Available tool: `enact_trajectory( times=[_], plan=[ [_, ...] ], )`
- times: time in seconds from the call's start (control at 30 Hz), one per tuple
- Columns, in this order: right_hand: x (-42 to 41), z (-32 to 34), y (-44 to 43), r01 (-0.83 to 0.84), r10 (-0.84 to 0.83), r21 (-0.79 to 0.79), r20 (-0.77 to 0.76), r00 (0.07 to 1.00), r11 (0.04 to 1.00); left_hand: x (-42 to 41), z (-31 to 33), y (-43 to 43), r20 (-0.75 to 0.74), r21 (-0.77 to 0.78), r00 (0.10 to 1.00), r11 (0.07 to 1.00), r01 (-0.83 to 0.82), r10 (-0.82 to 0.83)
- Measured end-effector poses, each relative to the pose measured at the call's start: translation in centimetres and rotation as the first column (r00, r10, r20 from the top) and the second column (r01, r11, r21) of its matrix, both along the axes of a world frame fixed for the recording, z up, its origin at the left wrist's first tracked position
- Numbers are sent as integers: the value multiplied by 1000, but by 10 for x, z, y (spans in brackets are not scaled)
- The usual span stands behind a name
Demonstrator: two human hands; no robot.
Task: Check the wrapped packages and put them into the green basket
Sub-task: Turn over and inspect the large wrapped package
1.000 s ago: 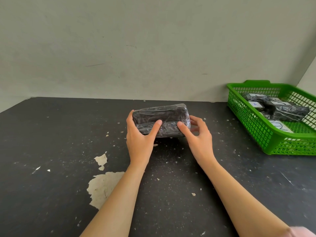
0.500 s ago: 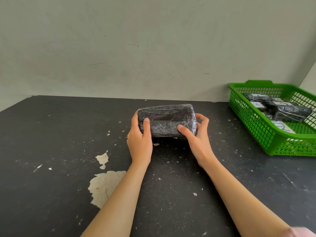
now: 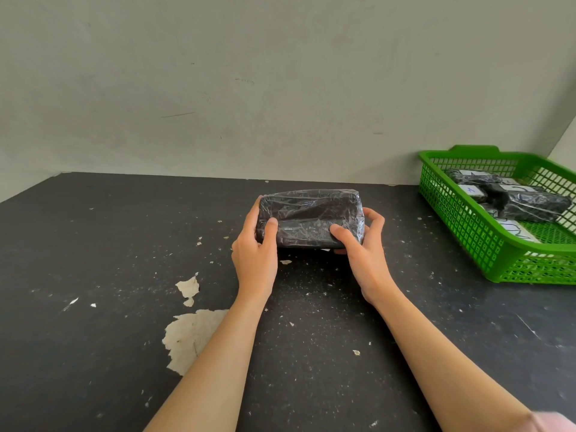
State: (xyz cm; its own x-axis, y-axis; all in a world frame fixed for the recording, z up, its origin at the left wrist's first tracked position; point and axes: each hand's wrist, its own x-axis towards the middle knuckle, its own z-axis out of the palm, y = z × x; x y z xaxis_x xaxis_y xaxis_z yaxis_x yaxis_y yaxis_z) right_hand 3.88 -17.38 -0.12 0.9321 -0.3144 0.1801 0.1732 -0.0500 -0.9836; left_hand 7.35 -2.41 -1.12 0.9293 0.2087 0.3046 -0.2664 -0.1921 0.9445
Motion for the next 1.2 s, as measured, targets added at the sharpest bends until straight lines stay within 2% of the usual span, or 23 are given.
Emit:
enact_trajectory(
  times=[0.3, 0.47, 0.6, 1.2],
  plan=[
    [2, -1, -2, 26, -25, 26, -27, 999, 999, 3, 0, -2, -10, -115, 998, 991, 66, -68],
    [2, 0, -2, 24, -24, 30, -25, 999, 999, 2, 0, -1, -3, -107, 997, 991, 76, -77],
    [2, 0, -1, 31, -30, 16, -20, 999, 999, -6, 5, -1, 19, -15, 997, 997, 76, -76],
    [4, 4, -2, 74, -72, 37, -68, 995, 997, -10, 8, -2, 46, -13, 997, 998, 63, -62]
  ],
)
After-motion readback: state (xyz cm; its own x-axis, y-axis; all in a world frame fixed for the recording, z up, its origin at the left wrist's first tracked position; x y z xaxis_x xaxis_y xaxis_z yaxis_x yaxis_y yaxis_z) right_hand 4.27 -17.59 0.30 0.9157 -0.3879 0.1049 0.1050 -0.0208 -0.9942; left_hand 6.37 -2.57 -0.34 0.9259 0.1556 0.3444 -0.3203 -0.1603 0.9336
